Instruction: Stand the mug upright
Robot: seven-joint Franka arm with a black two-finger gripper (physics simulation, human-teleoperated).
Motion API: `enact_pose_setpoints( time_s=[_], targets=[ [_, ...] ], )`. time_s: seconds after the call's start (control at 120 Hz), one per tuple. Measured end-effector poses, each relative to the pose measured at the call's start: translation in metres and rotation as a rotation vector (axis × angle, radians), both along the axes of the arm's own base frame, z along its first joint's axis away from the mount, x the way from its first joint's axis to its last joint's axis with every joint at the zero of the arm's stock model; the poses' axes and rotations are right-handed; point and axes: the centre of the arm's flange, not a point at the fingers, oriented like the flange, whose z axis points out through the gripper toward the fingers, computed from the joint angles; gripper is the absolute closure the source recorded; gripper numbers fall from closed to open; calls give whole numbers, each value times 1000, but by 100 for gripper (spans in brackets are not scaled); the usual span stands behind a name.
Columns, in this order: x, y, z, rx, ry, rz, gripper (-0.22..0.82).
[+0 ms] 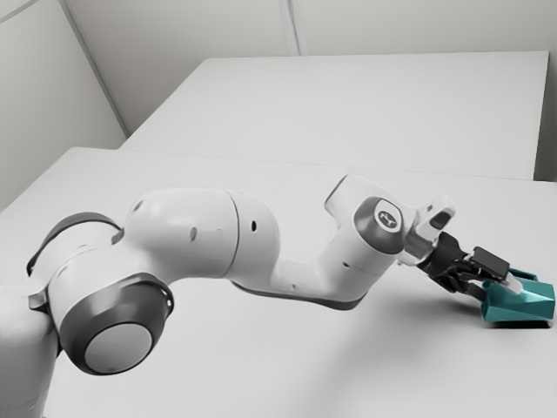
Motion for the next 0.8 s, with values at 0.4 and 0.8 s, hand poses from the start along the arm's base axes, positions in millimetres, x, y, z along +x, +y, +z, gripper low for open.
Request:
enact_pose_setpoints(
  time_s=[0.4,0.8],
  targets=[
    [3,-10,-15,-38,-44,-27,0],
    [4,-14,-18,-69,-76,-50,8]
  ],
)
